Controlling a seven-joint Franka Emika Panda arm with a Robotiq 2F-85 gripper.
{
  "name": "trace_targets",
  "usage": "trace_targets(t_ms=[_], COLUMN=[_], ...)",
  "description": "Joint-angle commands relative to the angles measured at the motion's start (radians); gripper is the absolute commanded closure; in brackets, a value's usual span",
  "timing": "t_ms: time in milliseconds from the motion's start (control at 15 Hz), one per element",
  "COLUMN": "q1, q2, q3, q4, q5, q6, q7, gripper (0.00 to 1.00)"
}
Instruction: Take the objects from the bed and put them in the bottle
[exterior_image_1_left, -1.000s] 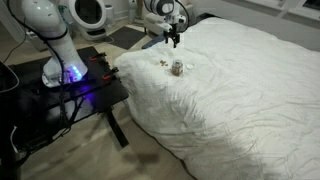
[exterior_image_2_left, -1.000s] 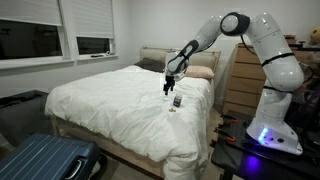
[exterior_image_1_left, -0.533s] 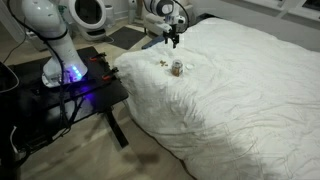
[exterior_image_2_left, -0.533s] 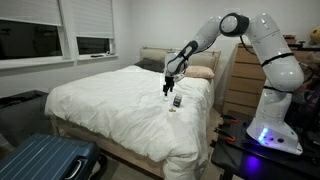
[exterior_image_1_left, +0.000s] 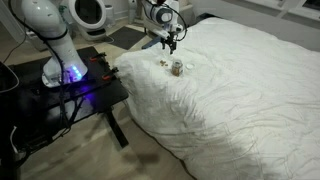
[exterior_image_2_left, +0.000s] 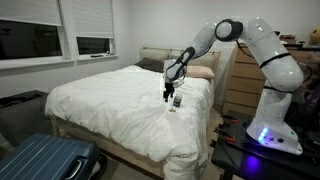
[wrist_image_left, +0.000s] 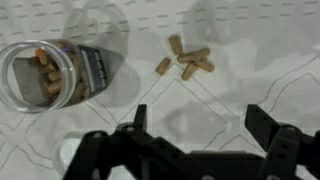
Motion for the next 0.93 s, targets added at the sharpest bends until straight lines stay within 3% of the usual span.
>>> trace_targets(t_ms=[0, 400, 867], q1=[-0.026, -0.038, -0.043], q2=[0.036, 0.041, 0.019], q3=[0.037, 0.081, 0.082], q4=[0.041, 0.019, -0.036], q5=[0.038, 0.087, 0.128], q6=[-0.043, -0.064, -0.09], q7=[-0.02, -0.023, -0.01], gripper=[0.0, 0.0, 0.0])
